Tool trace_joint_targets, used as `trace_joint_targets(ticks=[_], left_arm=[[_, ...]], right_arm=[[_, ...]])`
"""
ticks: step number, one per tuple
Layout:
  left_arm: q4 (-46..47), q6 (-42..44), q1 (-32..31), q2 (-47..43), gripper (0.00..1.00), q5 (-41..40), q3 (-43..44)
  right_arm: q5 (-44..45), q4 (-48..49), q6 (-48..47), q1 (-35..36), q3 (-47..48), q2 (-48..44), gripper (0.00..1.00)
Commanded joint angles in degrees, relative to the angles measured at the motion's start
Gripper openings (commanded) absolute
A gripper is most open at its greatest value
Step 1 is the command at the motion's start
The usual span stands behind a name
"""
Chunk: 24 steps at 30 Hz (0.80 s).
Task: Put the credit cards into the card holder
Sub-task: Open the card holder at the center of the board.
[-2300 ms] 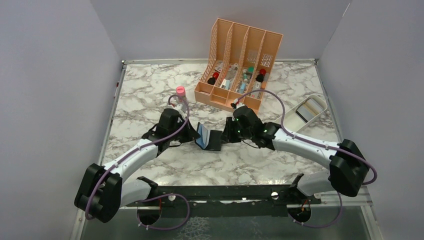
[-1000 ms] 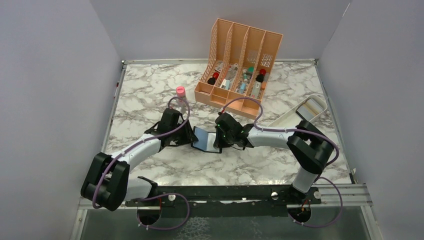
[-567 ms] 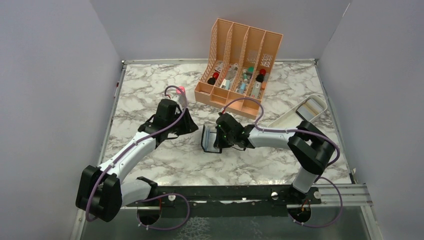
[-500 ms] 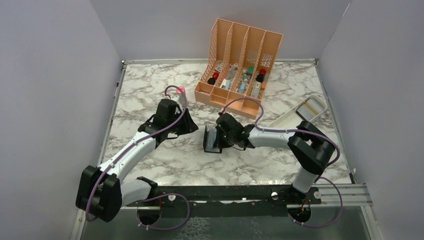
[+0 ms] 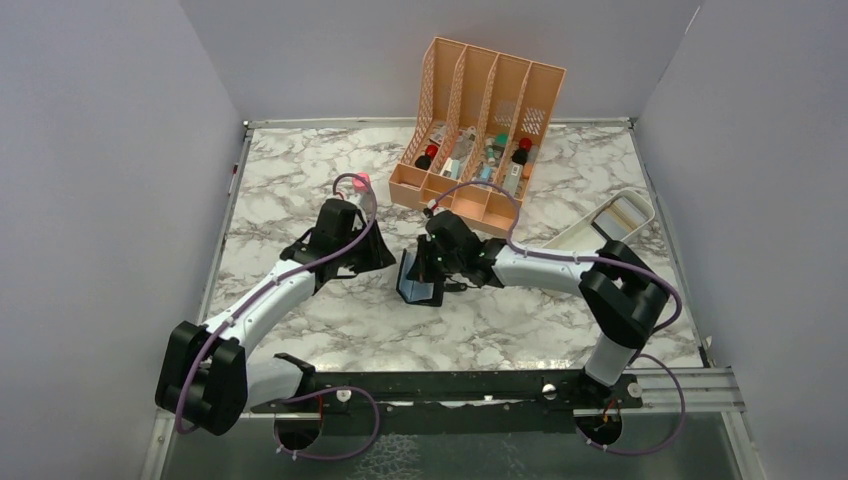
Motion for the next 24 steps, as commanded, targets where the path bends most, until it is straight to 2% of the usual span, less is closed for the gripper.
trace_joint_targets(ticks=[1, 8, 15, 19, 24], left_arm=[[-1.33, 1.14, 0.5, -0.54, 0.4, -2.26, 0.45], [0.85, -0.27, 0.51, -1.78, 0.38, 3.55, 1.0], [5.82, -2.96, 0.42, -0.66, 0.17, 6.36, -3.11], [11.64, -4.99, 0.32, 1.19, 0.15, 7.75, -6.6], [13.86, -5.39, 0.29, 6.5, 0.11, 6.28, -8.0]], right_arm=[[-2.0, 2.0, -0.45, 0.22, 1.55, 2.41, 0.01], [-2.65, 2.22, -0.47, 0.22, 3.4, 5.97, 0.01], [-2.26, 1.53, -0.54, 0.22, 4.39, 8.17, 0.01], [-2.09, 1.19, -0.5, 0.22, 4.1, 8.54, 0.01], [0.82, -2.1, -0.87, 0.22, 2.65, 6.22, 0.01]])
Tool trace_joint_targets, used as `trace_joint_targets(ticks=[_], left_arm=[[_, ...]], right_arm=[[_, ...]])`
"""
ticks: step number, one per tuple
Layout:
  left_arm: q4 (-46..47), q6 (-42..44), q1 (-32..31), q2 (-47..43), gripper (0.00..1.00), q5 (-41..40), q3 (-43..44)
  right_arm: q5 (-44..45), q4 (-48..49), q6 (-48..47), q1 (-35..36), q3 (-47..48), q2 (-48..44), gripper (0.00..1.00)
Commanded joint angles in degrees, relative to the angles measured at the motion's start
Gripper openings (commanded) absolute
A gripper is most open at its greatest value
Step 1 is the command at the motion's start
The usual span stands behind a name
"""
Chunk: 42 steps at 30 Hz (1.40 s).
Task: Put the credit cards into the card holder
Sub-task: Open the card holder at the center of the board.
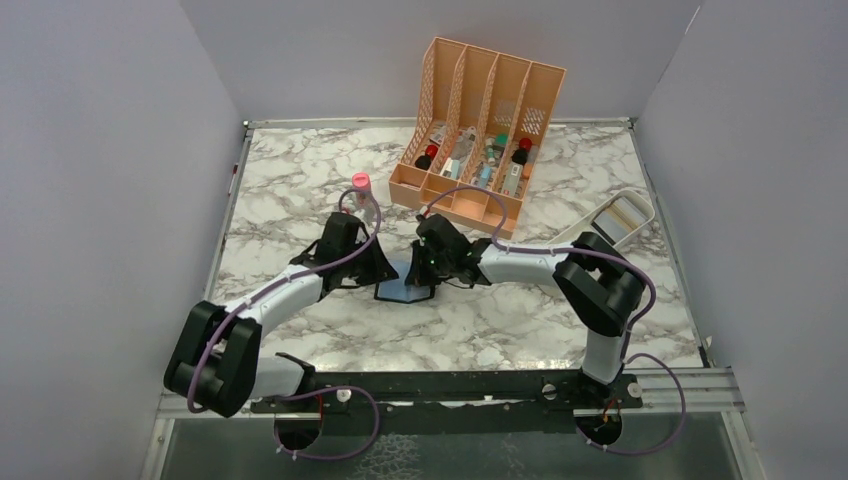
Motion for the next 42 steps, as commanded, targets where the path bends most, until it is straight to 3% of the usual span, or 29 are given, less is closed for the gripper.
trace_joint_targets(ticks=[1, 8, 13, 20, 25, 29, 35, 42], left_arm=[[4.67, -1.02, -0.05, 3.83, 0.1, -0.47, -1.32], [4.17, 0.26, -0.1, 5.12, 0.1, -6.17, -3.33], [3.26, 0.6, -1.1, 4.33, 0.11, -8.21, -3.04], [2.03, -2.16, -2.55, 0.03, 0.13, -5.26, -0.95], [8.04, -7.27, -6.52, -3.37, 0.15, -1.44, -1.0], [12.59, -9.91, -8.77, -0.2, 0.13, -0.42, -2.42], [14.51, -8.22, -9.67, 5.0, 0.1, -5.1, -4.34], [12.37, -4.96, -9.67, 9.65, 0.1, -8.66, -4.4]], right_arm=[[3.47, -3.49, -1.21, 0.22, -0.94, -1.95, 0.01], [8.76, -5.29, -2.33, 0.2, -7.87, -6.59, 0.01], [7.84, -3.09, -1.64, 0.2, -10.42, -6.44, 0.01], [5.92, -1.1, -1.66, 0.22, -11.58, -8.94, 0.01], [5.51, -0.35, -1.32, 0.22, -11.5, -8.13, 0.01], [4.85, 0.42, -0.83, 0.22, -11.57, -7.33, 0.01], [5.1, -0.58, -1.45, 0.22, -11.82, -9.2, 0.01], [7.35, -6.3, -4.18, 0.22, -12.47, -14.31, 0.01]])
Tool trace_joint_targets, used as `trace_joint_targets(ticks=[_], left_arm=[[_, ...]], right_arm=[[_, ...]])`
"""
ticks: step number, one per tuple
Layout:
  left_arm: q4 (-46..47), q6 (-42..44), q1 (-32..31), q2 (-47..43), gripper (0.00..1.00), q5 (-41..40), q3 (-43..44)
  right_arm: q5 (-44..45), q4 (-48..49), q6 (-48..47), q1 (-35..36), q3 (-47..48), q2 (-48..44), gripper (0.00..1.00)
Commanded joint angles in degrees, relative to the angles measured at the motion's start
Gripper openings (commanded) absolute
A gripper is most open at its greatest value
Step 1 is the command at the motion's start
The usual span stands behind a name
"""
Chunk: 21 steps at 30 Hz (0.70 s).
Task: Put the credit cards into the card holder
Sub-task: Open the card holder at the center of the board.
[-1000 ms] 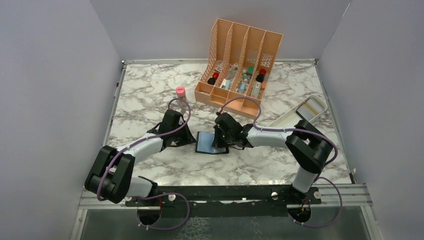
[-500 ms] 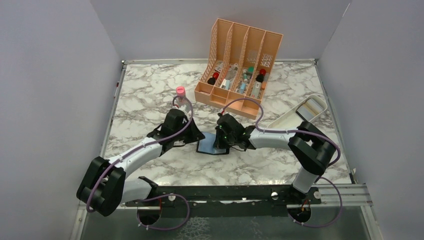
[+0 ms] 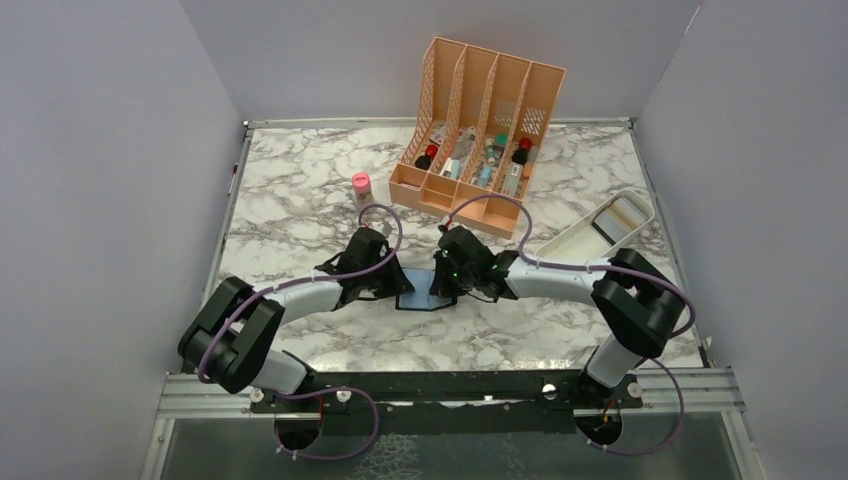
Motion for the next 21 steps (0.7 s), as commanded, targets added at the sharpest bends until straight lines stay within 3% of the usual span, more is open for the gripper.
trace_joint_targets(ticks=[1, 11, 21], left_arm=[[0.06, 2.7, -0.18, 1.2, 0.1, -4.0, -0.11], [-2.49, 3.7, -0.23, 0.95, 0.1, -6.93, -0.47], [-2.05, 1.7, -0.96, -2.53, 0.13, -3.46, 1.88]], right_arm=[[2.5, -3.71, -1.89, 0.22, -1.97, -3.85, 0.01], [10.29, -3.75, -0.58, 0.22, -7.47, -2.5, 0.01], [8.35, -3.09, 0.84, 0.22, -8.63, -3.03, 0.01]])
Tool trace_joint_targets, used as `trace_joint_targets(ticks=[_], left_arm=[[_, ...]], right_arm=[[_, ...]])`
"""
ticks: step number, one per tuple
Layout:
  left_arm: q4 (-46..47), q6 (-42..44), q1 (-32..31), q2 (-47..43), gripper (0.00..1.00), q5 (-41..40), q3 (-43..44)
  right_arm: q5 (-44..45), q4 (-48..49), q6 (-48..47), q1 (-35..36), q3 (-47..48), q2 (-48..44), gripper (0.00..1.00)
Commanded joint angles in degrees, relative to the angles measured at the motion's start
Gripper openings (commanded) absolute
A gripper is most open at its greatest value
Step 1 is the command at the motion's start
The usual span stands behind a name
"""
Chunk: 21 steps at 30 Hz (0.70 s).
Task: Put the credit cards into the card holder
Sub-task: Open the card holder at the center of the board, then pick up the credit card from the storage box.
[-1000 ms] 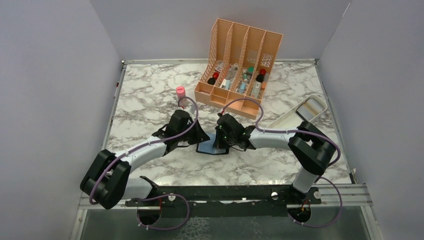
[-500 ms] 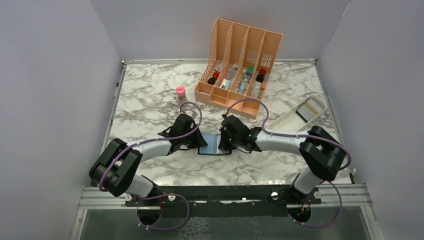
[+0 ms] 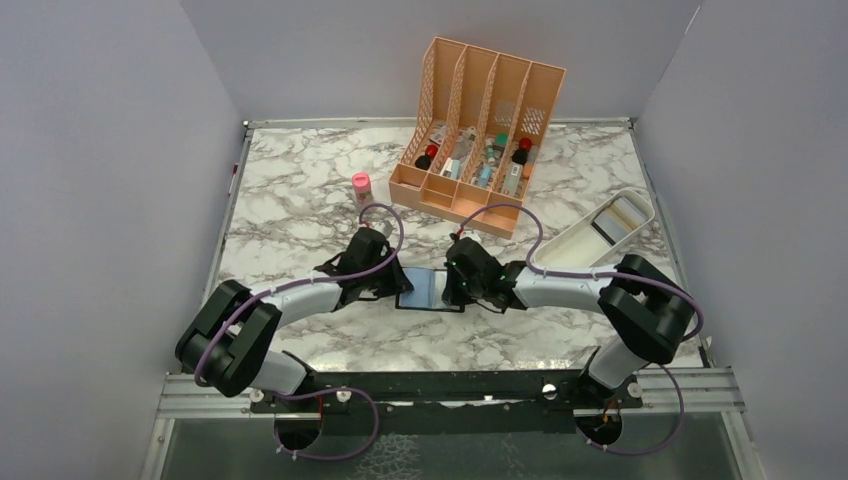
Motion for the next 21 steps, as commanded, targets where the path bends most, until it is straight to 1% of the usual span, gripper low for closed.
trace_joint_targets(ticks=[1, 4, 6, 11, 14, 16, 18, 20, 21], left_arm=[[-1.72, -1.03, -1.29, -3.3, 0.13, -1.07, 2.5], [-1.7, -2.78, -3.13, -3.49, 0.14, -1.03, 4.38], [-1.11, -3.2, -4.37, -3.06, 0.14, -1.02, 5.18], [5.07, -4.08, -6.14, -0.88, 0.14, 1.24, 3.88], [6.66, -3.9, -6.6, 0.92, 0.14, 1.28, 3.61], [7.73, -3.61, -6.78, 2.46, 0.14, 1.36, 3.4], [9.36, -3.26, -6.86, 4.19, 0.14, 2.97, 3.42], [10.43, -2.74, -7.04, 5.7, 0.15, 4.63, 3.91], [10.61, -2.46, -7.19, 6.19, 0.15, 5.01, 4.22]], right_arm=[[2.57, -4.11, -0.04, 0.11, -1.84, 0.25, 0.01], [1.42, -3.64, -0.37, 0.11, -1.15, -1.22, 0.01], [2.07, -5.23, -0.86, 0.11, 1.21, -1.07, 0.01], [2.84, -8.25, -1.15, 0.11, 4.17, -2.42, 0.02], [4.04, -10.56, -0.71, 0.11, 5.08, -4.87, 0.05], [6.05, -12.73, -0.7, 0.05, 6.18, -6.73, 0.08], [8.97, -14.35, -2.06, -0.14, 7.72, -8.88, 0.16], [9.98, -13.42, -6.29, -0.89, 8.54, -11.06, 0.24], [10.14, -13.3, -8.54, -1.89, 9.19, -11.94, 0.26]])
